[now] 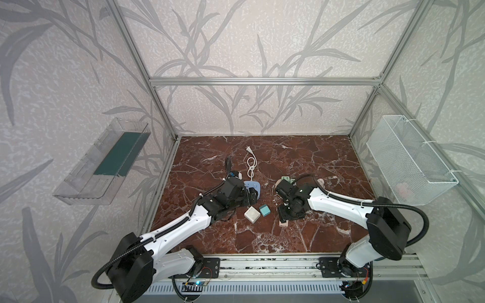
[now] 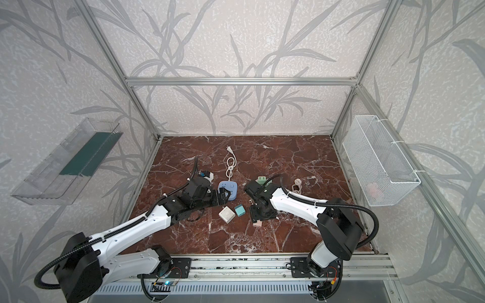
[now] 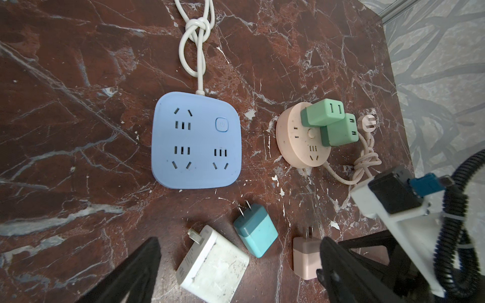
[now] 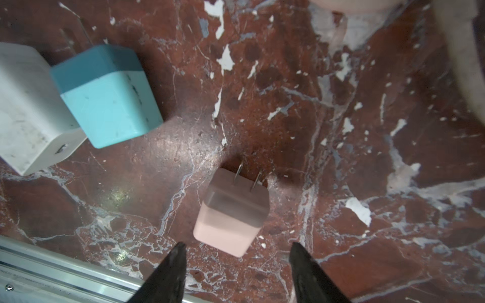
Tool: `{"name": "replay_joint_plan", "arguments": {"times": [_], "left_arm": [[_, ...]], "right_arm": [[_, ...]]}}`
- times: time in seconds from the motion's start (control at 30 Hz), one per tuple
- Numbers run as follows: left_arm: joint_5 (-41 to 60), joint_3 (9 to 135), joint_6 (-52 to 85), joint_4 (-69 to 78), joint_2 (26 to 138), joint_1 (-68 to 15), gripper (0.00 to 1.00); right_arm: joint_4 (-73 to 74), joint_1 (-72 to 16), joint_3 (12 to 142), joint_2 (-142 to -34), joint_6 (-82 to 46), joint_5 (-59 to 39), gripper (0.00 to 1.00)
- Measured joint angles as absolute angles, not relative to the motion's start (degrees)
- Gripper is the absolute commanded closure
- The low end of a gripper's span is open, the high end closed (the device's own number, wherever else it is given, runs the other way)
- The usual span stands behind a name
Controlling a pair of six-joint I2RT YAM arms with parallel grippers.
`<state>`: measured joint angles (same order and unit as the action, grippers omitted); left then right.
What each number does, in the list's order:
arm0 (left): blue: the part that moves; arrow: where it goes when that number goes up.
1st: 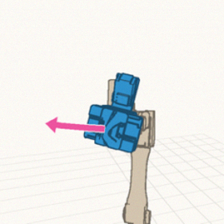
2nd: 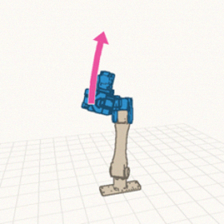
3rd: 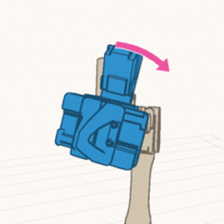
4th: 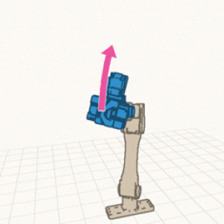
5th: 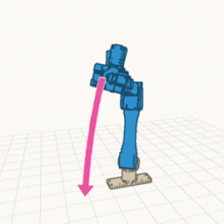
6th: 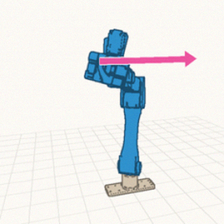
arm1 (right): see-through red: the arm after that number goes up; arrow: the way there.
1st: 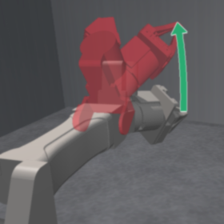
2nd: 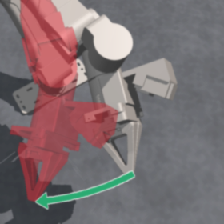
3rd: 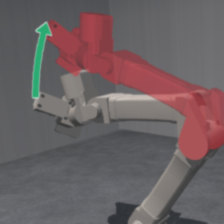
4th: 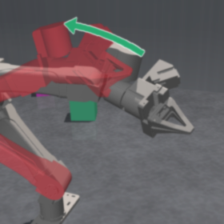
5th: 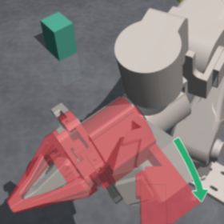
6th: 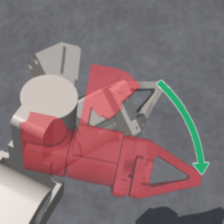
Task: Insert the plug
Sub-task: 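Open the right gripper and move it to the pale pink adapter, then close the right gripper on the pale pink adapter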
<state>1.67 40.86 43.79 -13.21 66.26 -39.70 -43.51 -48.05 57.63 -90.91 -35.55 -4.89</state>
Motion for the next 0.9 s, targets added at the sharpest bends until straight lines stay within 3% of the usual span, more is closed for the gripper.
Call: {"name": "replay_joint_plan", "arguments": {"times": [0.9], "left_arm": [[1.7, 40.9, 43.7, -13.2, 66.5, -39.7, 0.07]], "right_arm": [[-45.6, -48.5, 57.7, -95.2, -34.5, -0.5, 0.39]]}}
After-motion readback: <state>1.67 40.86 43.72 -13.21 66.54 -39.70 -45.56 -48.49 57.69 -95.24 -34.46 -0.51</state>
